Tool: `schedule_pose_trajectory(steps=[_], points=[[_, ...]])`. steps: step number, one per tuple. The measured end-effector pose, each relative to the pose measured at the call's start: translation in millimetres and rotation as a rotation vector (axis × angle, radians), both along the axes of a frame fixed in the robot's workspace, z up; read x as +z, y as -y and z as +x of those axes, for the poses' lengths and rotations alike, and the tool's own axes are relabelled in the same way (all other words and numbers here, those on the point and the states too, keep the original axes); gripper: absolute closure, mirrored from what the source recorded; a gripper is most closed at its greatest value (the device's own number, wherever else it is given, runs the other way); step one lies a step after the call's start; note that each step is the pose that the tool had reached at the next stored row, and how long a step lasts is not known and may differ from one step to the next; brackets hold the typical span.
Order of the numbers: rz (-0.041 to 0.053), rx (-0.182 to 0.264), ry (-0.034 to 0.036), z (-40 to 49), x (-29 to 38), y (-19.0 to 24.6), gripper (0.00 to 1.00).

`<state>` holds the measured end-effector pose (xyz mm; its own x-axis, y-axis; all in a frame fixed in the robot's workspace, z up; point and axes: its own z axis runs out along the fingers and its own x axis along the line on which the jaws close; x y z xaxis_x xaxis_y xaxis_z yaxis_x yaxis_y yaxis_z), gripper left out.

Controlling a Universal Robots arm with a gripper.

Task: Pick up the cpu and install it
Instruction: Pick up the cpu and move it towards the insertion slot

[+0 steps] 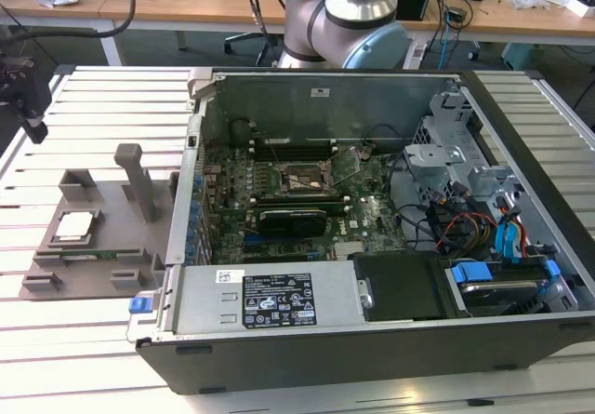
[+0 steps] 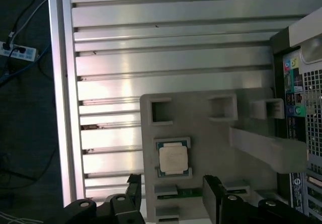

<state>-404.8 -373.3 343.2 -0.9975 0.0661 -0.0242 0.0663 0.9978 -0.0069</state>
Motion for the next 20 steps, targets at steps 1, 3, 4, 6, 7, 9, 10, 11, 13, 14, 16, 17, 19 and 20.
schedule_pose_trajectory(steps=[1,3,4,6,7,9,10,11,13,14,16,17,19,20], points=[[0.0001,0.0,0.0002,0.0,-1.8,-0.8,0.4],[0.0001,0.0,0.0002,0.1,-6.4,-1.2,0.4],[0.0001,0.0,0.0002,0.1,-8.4,-1.4,0.4],[0.0,0.0,0.0001,0.1,-12.3,-1.6,0.4],[0.0001,0.0,0.0001,0.1,-14.2,-1.6,0.4],[0.0,0.0,0.0001,0.0,-18.7,-1.8,0.4],[-0.0004,0.017,0.0001,0.2,-26.4,-1.9,0.4],[-0.0009,0.091,0.0,0.7,-36.6,-1.9,0.4],[-0.0008,0.097,-0.0001,1.2,-60.1,-1.4,0.4],[-0.0008,0.097,-0.0002,1.2,-64.4,-1.4,0.4],[-0.0008,0.097,-0.0002,1.2,-65.6,-1.4,0.4],[-0.0008,0.097,-0.0001,1.2,-66.1,-1.4,0.4],[-0.0008,0.097,-0.0001,1.2,-67.3,-1.4,0.4],[-0.0008,0.097,-0.0001,1.2,-67.9,-1.4,0.4]])
